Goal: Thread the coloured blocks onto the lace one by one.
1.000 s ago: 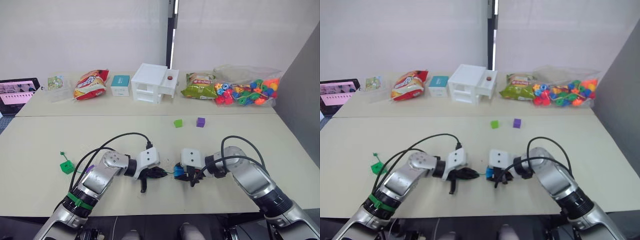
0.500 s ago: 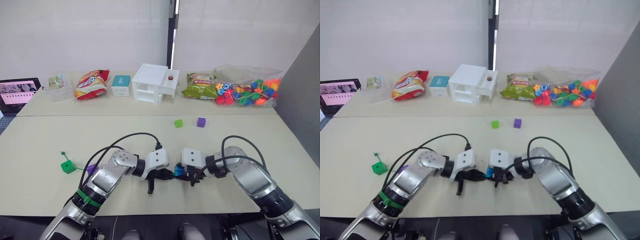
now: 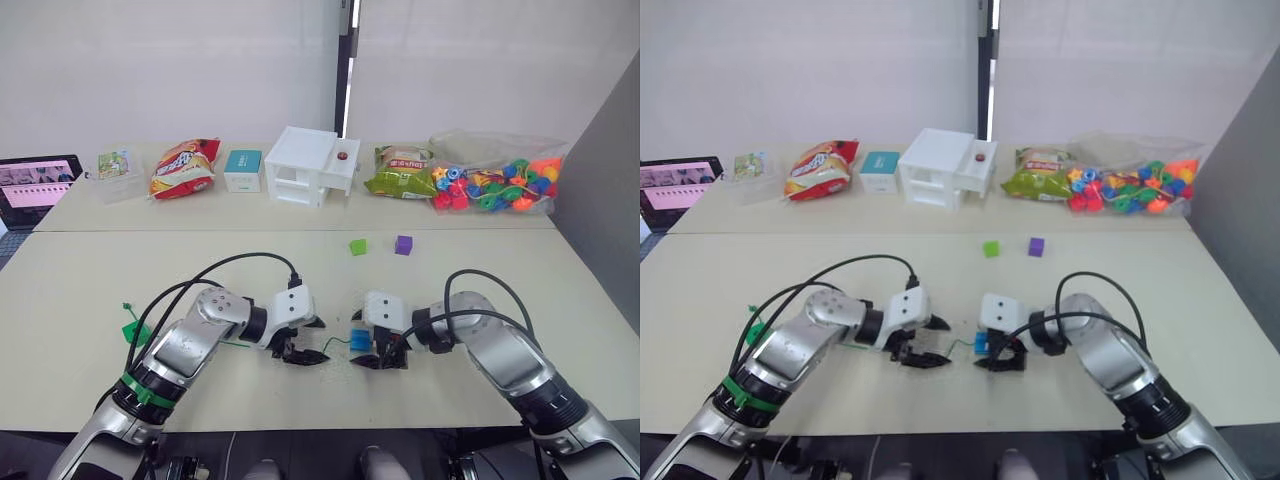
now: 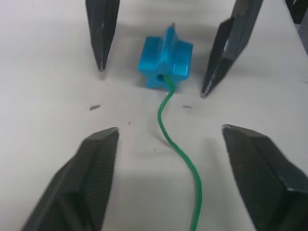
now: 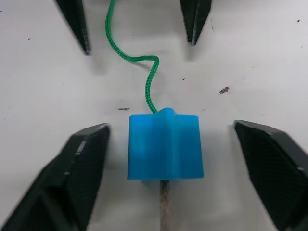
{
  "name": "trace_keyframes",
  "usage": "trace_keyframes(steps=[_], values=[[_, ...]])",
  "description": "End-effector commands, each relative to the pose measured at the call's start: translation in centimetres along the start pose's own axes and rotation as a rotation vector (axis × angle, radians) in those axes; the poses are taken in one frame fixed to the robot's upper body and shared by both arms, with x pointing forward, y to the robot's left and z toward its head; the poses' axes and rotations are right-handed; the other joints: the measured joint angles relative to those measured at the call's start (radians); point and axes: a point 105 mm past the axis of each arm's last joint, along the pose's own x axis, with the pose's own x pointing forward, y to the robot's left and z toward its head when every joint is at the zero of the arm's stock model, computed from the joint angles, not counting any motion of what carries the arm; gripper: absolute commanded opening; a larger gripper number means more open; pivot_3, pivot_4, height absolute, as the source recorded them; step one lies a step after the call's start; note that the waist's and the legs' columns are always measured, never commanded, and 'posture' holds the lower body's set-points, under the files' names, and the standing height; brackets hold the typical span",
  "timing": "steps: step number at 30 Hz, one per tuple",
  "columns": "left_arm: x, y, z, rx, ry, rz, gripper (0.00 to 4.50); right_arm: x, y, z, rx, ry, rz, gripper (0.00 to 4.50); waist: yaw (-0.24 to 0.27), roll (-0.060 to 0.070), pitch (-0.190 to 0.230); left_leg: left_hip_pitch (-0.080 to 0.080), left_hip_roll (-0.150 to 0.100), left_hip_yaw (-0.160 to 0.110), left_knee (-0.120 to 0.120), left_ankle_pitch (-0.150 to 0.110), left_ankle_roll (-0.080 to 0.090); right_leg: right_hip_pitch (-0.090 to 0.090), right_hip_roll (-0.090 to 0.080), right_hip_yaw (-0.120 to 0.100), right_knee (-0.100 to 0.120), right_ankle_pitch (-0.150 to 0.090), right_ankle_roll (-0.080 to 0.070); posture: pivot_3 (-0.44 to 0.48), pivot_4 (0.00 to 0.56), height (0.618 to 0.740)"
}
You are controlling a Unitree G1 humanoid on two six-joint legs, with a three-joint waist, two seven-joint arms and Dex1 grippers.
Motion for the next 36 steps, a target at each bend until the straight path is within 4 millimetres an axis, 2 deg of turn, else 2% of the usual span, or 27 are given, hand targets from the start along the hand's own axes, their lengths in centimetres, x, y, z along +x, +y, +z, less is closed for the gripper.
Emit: trace_keyframes(steps=[1, 7, 12, 15, 16, 18, 23, 24, 29, 32, 36], values=[[0.2, 0.3, 2.3, 0.084, -0.039, -0.004, 4.44, -1.6, 0.4, -0.2, 0.016, 0.005, -0.009, 4.50, 0.004, 0.000, 0.000, 0.000, 0.000, 0.000, 0.000, 0.000, 0.000, 0.000, 0.000, 0.000, 0.000, 0.000, 0.000, 0.000, 0.150, 0.740], [3.0, 0.2, 2.5, 0.138, -0.016, -0.062, 4.44, -3.4, 0.6, -2.1, 0.063, 0.049, -0.051, 4.50, 0.011, 0.000, 0.000, 0.000, 0.000, 0.000, 0.000, 0.000, 0.000, 0.000, 0.000, 0.000, -0.001, 0.000, 0.000, 0.000, 0.150, 0.740], [4.8, 0.1, 1.5, 0.142, 0.012, -0.091, 4.44, -3.4, 0.6, -2.9, 0.067, 0.072, -0.071, 4.50, 0.008, 0.000, 0.000, 0.000, 0.000, 0.001, 0.000, 0.000, 0.000, 0.000, 0.000, 0.000, -0.001, 0.000, 0.000, 0.000, 0.150, 0.740], [5.4, 0.5, 1.6, 0.142, 0.006, -0.082, 4.44, -3.2, 0.5, -2.9, 0.066, 0.070, -0.080, 4.50, 0.009, 0.000, 0.000, 0.000, 0.000, 0.001, 0.001, 0.000, 0.000, 0.001, 0.000, 0.000, -0.001, 0.000, 0.000, 0.000, 0.150, 0.740], [5.6, 0.6, 1.7, 0.140, -0.001, -0.079, 3.89, -3.2, 0.5, -2.8, 0.065, 0.068, -0.081, 4.50, 0.010, 0.000, 0.000, 0.000, 0.000, 0.001, 0.001, 0.000, 0.000, 0.001, 0.000, 0.000, -0.001, 0.000, 0.000, 0.000, 0.150, 0.740], [6.0, 0.7, 2.1, 0.132, -0.024, -0.081, 3.36, -3.0, 0.5, -2.7, 0.062, 0.064, -0.079, 4.50, 0.010, 0.000, 0.000, 0.000, 0.000, 0.001, 0.001, 0.000, 0.000, 0.002, 0.000, 0.000, -0.001, 0.000, 0.000, 0.000, 0.150, 0.740], [6.0, 0.6, 2.1, 0.128, -0.038, -0.094, 1.61, -2.7, 0.4, -2.6, 0.057, 0.062, -0.076, 4.50, 0.004, 0.000, 0.000, 0.001, 0.000, 0.001, 0.001, 0.000, 0.000, 0.001, 0.000, 0.000, 0.000, 0.000, 0.000, 0.000, 0.150, 0.740], [6.0, 0.5, 2.1, 0.129, -0.039, -0.096, 1.41, -2.7, 0.4, -2.7, 0.056, 0.061, -0.075, 4.50, 0.003, 0.000, 0.000, 0.001, 0.000, 0.001, 0.001, 0.000, 0.000, 0.001, 0.000, 0.000, 0.000, 0.000, 0.000, 0.000, 0.150, 0.740], [5.5, 0.3, 2.2, 0.135, -0.048, -0.102, 1.38, -2.4, 0.3, -2.9, 0.050, 0.064, -0.070, 4.50, -0.003, 0.000, 0.000, 0.001, 0.000, 0.001, 0.001, 0.000, 0.000, 0.002, 0.000, 0.000, 0.000, 0.000, 0.000, 0.000, 0.150, 0.740], [5.2, 0.2, 2.5, 0.136, -0.064, -0.105, 1.38, -2.2, 0.2, -3.0, 0.044, 0.061, -0.065, 3.68, -0.005, 0.000, 0.000, 0.001, 0.000, 0.001, 0.001, 0.000, 0.000, 0.002, 0.000, 0.000, 0.000, 0.000, 0.000, 0.000, 0.150, 0.740], [5.0, 0.2, 2.7, 0.130, -0.072, -0.103, 1.38, -2.0, 0.0, -3.0, 0.041, 0.056, -0.061, 2.31, -0.006, 0.000, 0.000, 0.001, 0.000, 0.001, 0.001, 0.000, 0.000, 0.002, 0.000, 0.001, 0.000, 0.000, 0.000, 0.000, 0.150, 0.740]])
